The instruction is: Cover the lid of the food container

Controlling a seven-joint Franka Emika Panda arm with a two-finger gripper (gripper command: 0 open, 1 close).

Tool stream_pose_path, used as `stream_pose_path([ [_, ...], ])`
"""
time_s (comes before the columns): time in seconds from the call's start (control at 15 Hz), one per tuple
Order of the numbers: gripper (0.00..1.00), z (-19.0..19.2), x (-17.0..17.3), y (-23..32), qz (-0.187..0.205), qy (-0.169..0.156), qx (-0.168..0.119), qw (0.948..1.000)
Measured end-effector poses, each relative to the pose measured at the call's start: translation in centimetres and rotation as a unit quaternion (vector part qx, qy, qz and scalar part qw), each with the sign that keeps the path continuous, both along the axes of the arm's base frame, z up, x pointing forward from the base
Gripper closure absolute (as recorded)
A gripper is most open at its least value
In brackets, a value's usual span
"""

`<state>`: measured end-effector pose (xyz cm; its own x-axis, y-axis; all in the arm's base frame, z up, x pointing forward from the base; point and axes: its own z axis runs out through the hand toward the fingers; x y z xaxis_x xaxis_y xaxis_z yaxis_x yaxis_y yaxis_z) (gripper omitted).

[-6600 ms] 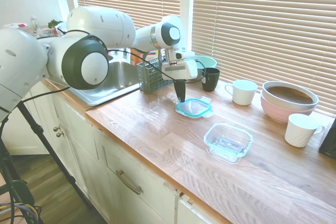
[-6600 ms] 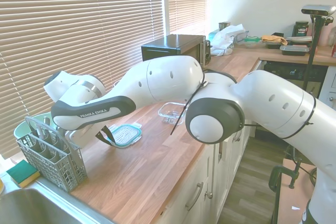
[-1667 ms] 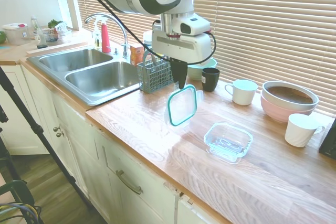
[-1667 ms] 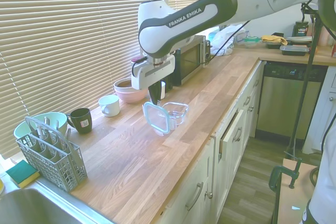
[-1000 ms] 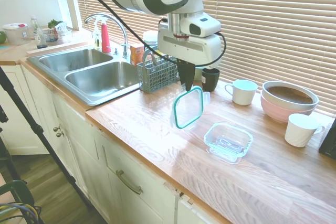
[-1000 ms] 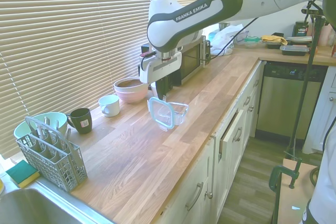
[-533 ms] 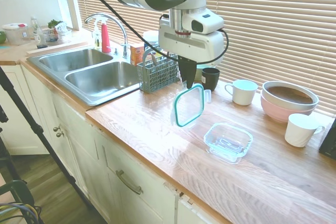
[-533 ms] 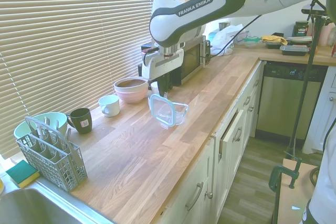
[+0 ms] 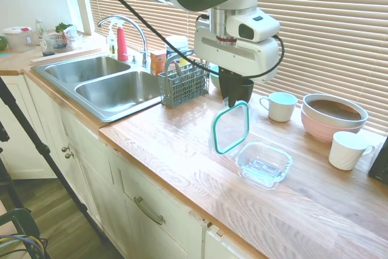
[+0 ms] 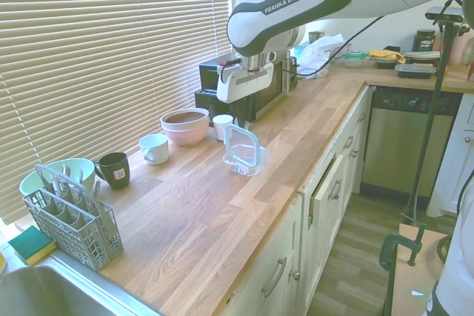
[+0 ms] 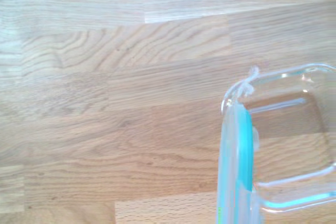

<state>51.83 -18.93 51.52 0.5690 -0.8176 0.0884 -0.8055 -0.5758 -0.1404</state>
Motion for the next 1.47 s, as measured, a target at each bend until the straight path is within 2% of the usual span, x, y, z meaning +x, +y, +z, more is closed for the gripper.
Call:
stream_pose_path([
  [0.33, 1.0, 0.0, -0.6, -1.7, -0.001, -0.004, 0.005, 1.0],
  [0.67, 1.0, -0.1, -0.1, -2.0, 0.031, -0.018, 0.005, 0.9994],
  [1.2, 1.0, -0.4, 3.6, -3.7, 0.072, -0.024, -0.015, 0.997],
  [1.47, 1.0, -1.1, 4.4, -4.1, 0.085, -0.019, -0.019, 0.996],
])
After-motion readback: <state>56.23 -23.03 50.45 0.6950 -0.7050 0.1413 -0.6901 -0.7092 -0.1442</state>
